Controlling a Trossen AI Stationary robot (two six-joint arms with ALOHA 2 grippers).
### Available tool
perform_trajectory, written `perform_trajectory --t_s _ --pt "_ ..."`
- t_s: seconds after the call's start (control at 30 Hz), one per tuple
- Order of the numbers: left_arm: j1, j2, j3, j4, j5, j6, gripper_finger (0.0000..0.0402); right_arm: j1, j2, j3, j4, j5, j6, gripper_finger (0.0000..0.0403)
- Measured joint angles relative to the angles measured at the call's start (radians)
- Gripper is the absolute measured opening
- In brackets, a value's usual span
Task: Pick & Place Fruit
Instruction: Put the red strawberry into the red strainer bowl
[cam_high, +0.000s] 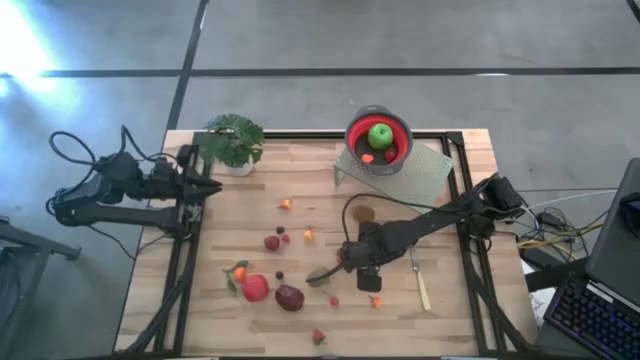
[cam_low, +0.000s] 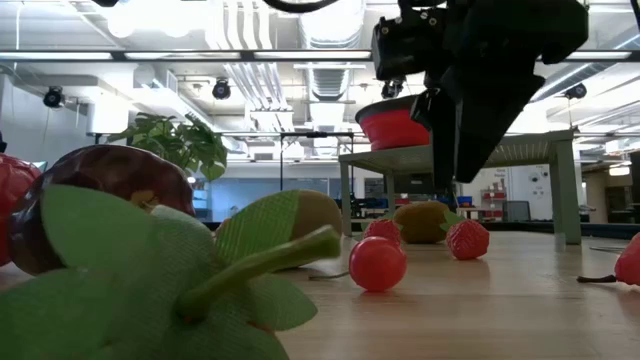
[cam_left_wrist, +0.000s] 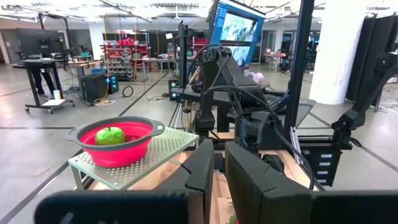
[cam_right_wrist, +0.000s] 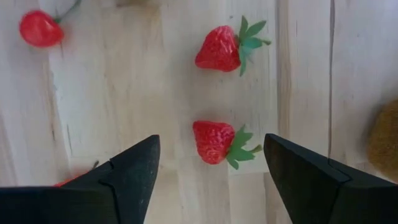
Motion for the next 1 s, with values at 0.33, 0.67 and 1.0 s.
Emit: perform_trajectory --t_s 0.33,0.67,1.0 --pt "0.000 0.000 0.000 0.000 0.000 0.000 0.0046 -0.008 0.046 -0.021 0.007 0.001 0.016 0.0263" --pt "0.000 0.000 0.000 0.000 0.000 0.000 0.0046 -0.010 0.158 -0.018 0.006 -0.003 -0.001 0.0236" --pt "0.000 0.000 0.000 0.000 0.000 0.000 0.0046 -0.019 0.144 -0.022 0.012 -0.006 -0.031 0.0189"
